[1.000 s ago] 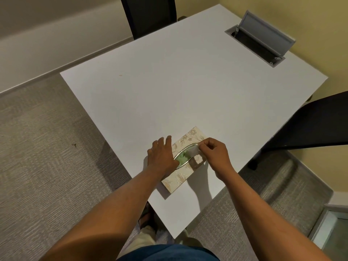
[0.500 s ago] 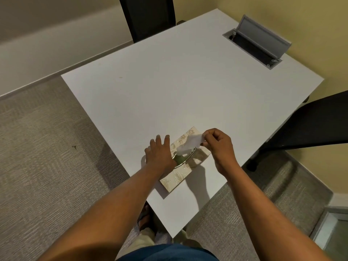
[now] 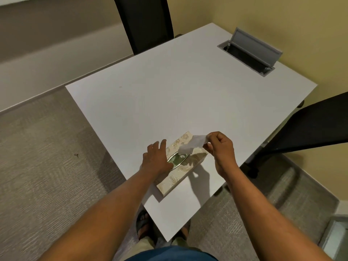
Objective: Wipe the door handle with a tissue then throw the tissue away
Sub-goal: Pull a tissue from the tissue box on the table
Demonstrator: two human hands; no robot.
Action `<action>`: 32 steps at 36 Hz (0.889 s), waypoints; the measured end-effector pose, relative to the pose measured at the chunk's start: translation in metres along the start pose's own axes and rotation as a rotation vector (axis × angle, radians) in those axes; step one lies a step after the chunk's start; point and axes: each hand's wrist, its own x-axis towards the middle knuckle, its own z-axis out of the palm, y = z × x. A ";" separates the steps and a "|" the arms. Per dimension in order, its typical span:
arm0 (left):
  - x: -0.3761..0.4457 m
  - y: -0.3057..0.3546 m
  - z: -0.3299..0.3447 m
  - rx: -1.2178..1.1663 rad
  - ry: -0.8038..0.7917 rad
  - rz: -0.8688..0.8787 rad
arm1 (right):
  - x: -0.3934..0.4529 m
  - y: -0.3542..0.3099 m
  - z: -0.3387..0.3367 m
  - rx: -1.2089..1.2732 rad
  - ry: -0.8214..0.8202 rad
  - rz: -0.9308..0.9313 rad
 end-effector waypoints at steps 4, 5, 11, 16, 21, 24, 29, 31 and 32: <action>-0.004 0.004 0.004 0.017 0.069 0.047 | -0.002 -0.002 -0.012 -0.013 -0.003 -0.004; -0.003 0.003 0.004 0.018 0.081 0.061 | -0.001 -0.002 -0.014 -0.013 0.004 -0.005; -0.007 -0.001 0.005 -0.031 0.155 0.104 | -0.002 -0.003 -0.018 0.001 0.023 -0.017; -0.011 0.005 0.006 -0.019 0.197 0.145 | -0.004 -0.006 -0.022 -0.006 0.026 -0.032; -0.011 0.008 0.009 0.009 0.243 0.250 | -0.011 -0.008 -0.025 -0.001 0.066 -0.046; -0.009 0.006 0.006 0.118 0.243 0.342 | -0.016 -0.009 -0.026 0.004 0.093 -0.058; 0.000 -0.004 0.002 0.389 0.209 0.496 | -0.027 -0.007 -0.025 0.008 0.142 -0.066; 0.001 -0.004 0.003 0.384 0.232 0.529 | -0.032 -0.006 -0.023 0.006 0.150 -0.069; 0.000 -0.003 0.004 0.364 0.251 0.547 | -0.034 -0.005 -0.023 0.011 0.157 -0.071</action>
